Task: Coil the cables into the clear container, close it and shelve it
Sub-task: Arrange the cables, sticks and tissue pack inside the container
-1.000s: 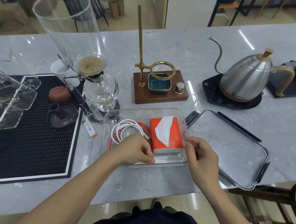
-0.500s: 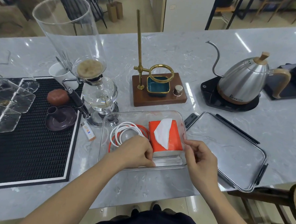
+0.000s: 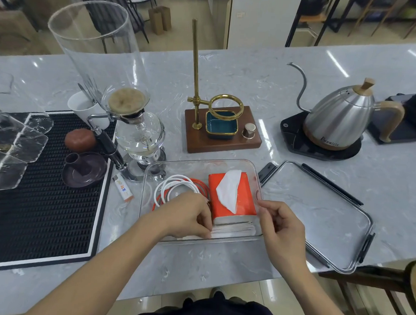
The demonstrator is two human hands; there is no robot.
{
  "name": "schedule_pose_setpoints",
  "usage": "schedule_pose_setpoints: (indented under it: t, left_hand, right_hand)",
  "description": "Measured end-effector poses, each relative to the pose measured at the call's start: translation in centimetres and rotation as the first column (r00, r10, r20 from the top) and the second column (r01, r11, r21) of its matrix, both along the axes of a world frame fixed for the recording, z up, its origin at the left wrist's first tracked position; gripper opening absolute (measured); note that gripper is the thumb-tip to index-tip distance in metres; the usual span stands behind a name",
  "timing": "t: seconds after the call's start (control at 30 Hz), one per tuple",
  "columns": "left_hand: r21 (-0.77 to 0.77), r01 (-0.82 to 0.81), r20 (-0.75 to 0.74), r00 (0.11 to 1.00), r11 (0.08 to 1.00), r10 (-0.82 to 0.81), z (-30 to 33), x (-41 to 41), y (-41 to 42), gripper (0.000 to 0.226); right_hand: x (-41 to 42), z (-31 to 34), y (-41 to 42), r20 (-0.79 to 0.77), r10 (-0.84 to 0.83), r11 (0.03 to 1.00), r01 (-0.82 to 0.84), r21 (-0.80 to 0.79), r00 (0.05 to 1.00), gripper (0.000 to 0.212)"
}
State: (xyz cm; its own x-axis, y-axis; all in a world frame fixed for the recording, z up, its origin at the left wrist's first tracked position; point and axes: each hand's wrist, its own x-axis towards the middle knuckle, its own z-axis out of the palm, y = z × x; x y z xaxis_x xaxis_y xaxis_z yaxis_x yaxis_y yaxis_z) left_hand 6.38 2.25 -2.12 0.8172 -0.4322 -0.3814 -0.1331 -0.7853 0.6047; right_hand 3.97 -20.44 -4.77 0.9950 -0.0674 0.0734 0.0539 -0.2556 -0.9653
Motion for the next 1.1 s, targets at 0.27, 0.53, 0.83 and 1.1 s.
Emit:
schedule_pose_setpoints:
  t: [0.27,0.53,0.83,1.1]
  left_hand:
    - [0.077,-0.005,0.042,0.999,0.997,0.002,-0.7,-0.1,-0.7,0.002]
    - [-0.156,-0.194,0.006,0.980,0.969,0.197,0.5,-1.5,0.3,0.004]
    - [-0.431,-0.501,0.059,0.815,0.751,0.577,1.4,-5.3,1.3,0.014]
    - [-0.298,-0.411,0.206,0.854,0.862,0.478,1.3,-7.7,2.1,0.012]
  right_hand:
    - [-0.1,0.0,0.0,0.000,-0.004,1.000,0.004,0.006,1.000,0.027]
    - [-0.1,0.0,0.1,-0.001,-0.017,1.000,0.017,-0.013,1.000,0.026]
    - [-0.4,-0.4,-0.3,-0.014,-0.035,0.997,0.033,-0.074,0.999,0.019]
    - [-0.7,0.2,-1.5,-0.030,0.039,0.996,-0.041,-0.080,0.999,0.023]
